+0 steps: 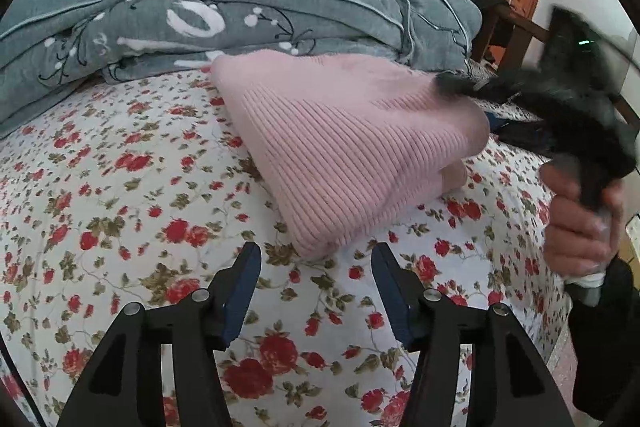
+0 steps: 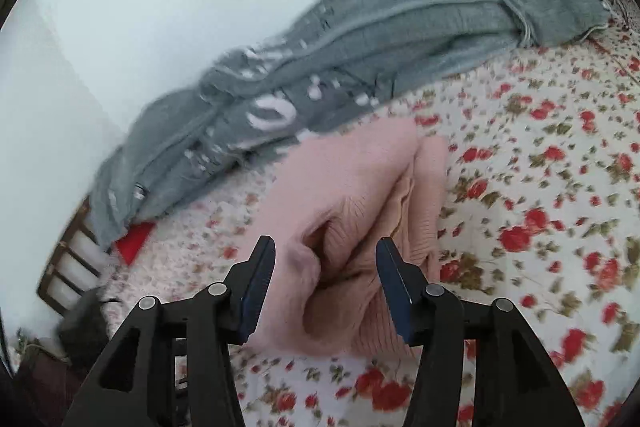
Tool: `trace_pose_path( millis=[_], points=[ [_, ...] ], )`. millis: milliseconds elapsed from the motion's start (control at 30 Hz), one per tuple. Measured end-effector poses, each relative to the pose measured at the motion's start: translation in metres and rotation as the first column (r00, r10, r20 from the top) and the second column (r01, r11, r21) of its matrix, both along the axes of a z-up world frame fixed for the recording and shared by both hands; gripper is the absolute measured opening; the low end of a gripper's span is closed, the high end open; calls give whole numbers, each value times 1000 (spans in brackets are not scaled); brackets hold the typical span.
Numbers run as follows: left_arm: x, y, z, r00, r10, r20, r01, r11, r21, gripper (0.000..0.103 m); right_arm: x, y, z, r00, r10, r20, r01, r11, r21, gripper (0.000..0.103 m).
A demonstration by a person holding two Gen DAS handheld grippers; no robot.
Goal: Fold small clothes
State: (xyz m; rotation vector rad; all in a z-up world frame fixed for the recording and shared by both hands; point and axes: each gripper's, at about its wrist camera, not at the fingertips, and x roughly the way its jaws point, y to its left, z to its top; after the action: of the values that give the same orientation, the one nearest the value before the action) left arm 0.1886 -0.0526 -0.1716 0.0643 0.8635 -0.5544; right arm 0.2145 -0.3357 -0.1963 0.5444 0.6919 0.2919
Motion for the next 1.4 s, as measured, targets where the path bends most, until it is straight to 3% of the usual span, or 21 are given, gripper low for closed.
trace_pose_path(
  millis=[33,100,200,233,300,400,467,500,667,800,900,967,1033,1133,1233,1333,1400],
  points=[
    [2,4,2,1000,9,-1,-9,1000,-7,56,6,3,-6,1000,-17,-26,17,1000,-11,11],
    [4,9,5,1000,19,-3,-19,1000,-23,56,12,3,-16,997,-59,-57,58,998,-11,10],
    [4,20,5,999,36,-13,-37,998,-50,56,-5,-10,0,996,-80,27,80,997,2,8],
    [4,21,4,999,37,-13,-38,998,-55,56,-16,-16,8,994,-85,75,83,996,36,7],
    [5,24,2,999,44,-17,-45,997,-70,56,-29,-20,17,986,-112,127,111,994,14,7],
    [9,25,-1,998,57,-33,-60,993,-102,56,-14,-11,-14,991,-134,9,135,984,-117,7],
    [12,25,1,997,61,-36,-65,989,-129,56,-5,-16,-41,988,-135,-74,129,989,-79,8],
    [12,24,2,998,59,-32,-62,989,-137,56,-6,-18,-44,988,-133,-75,129,990,-50,8],
    [26,18,16,998,54,18,-51,986,-157,57,-3,-19,-10,997,-79,-27,76,994,-83,14],
    [58,-2,31,997,77,26,-72,985,-155,57,4,-9,17,991,-118,57,127,974,-186,15],
    [82,-22,26,995,101,11,-99,988,-119,57,18,3,7,992,-119,39,125,957,-263,14],
    [95,-29,8,991,118,-59,-123,989,-86,58,26,3,-13,988,-156,-2,147,937,-317,13],
    [100,-35,-9,988,80,-131,-93,991,-94,60,20,-4,-32,986,-169,-4,160,940,-302,13],
    [98,-42,-15,993,61,-105,-69,995,-74,63,19,-7,-30,982,-191,-17,175,931,-319,13],
    [104,-35,-4,994,33,-106,-45,992,-118,62,25,-3,-16,985,-170,-10,155,918,-365,14],
    [118,-23,4,994,55,-89,-68,986,-151,62,30,-8,-2,987,-158,8,153,941,-300,16],
    [134,-21,1,989,73,-125,-92,984,-151,62,43,-12,2,988,-153,-3,148,960,-240,20]
  ],
)
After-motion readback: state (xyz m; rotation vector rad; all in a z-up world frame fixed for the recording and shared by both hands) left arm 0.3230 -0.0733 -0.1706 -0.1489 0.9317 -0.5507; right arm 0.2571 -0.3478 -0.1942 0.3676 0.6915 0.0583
